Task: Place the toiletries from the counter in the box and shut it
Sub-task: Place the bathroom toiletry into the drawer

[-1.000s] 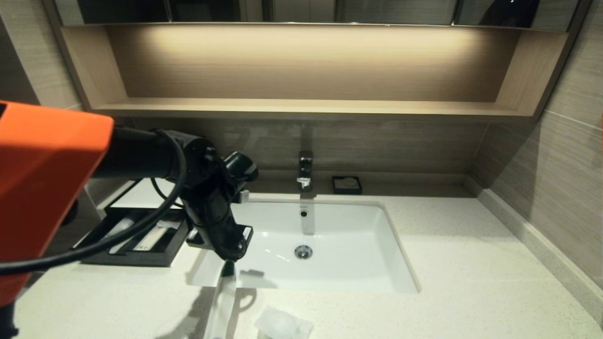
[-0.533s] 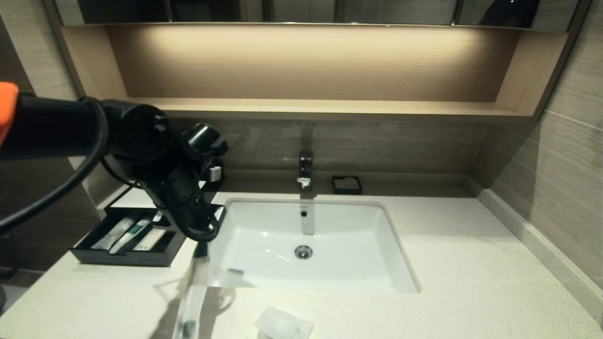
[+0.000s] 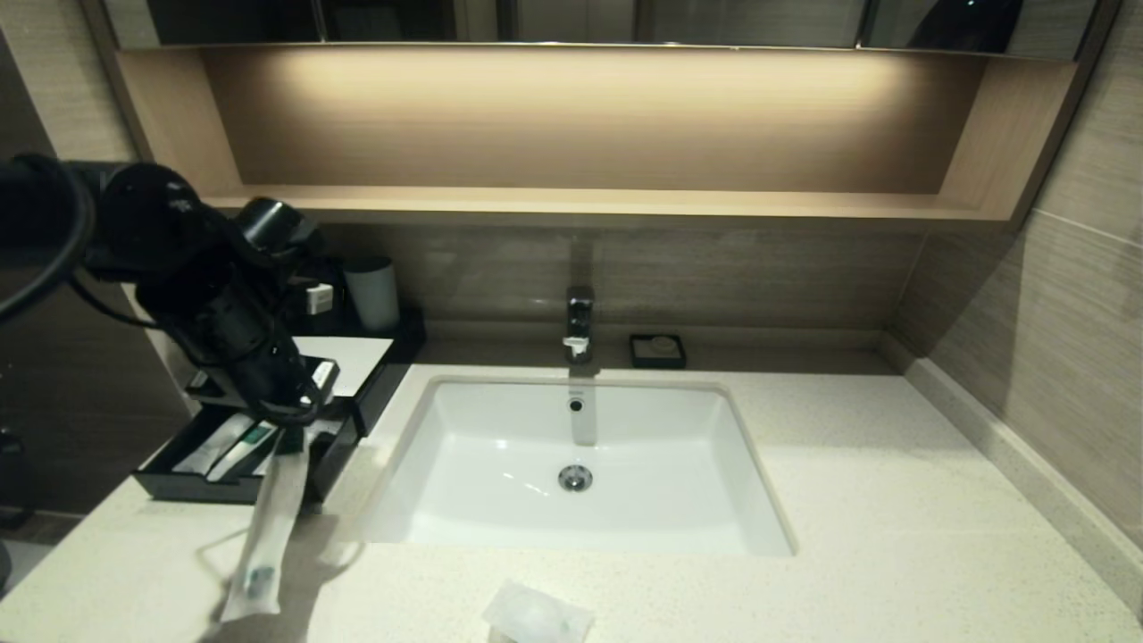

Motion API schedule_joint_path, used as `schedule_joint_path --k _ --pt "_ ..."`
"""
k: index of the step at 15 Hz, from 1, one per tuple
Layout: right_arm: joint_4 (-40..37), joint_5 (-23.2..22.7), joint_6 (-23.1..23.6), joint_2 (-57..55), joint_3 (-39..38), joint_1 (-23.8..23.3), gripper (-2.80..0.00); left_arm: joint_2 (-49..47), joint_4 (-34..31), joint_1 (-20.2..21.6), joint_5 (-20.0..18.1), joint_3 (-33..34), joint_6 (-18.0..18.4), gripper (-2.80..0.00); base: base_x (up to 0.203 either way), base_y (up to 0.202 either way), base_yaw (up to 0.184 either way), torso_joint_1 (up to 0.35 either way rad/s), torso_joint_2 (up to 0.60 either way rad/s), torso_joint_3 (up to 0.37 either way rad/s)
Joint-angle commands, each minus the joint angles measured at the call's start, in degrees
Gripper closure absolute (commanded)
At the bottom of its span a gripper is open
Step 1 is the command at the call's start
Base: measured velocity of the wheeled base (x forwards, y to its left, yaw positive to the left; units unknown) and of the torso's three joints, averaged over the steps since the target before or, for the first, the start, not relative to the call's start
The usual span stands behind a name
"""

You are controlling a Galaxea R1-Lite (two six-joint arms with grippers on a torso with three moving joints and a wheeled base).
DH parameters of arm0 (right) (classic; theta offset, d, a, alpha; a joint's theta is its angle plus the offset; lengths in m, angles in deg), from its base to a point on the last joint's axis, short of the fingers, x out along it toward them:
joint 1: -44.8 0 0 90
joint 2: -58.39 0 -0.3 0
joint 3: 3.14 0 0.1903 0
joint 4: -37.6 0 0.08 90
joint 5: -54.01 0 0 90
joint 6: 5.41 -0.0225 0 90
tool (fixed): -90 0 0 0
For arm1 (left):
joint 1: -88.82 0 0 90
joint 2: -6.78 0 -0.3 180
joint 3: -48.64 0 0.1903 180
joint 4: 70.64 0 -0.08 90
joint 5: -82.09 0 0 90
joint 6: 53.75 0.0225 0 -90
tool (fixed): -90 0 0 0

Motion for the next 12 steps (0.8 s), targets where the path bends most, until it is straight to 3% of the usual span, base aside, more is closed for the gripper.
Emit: schedule_joint_path --k 1,12 --pt "0.04 -0.02 -0.01 -0.09 0.03 0.00 0.00 -0.46 0.81 3.84 0.06 -0.04 2.52 0.00 0.000 0.000 0.000 0.000 0.00 0.000" --pt "0.04 -0.02 -0.01 -0.09 0.01 0.00 0.00 -4.06 8.40 11.88 0.13 0.03 11.24 0.00 0.000 0.000 0.000 0.000 0.00 0.000"
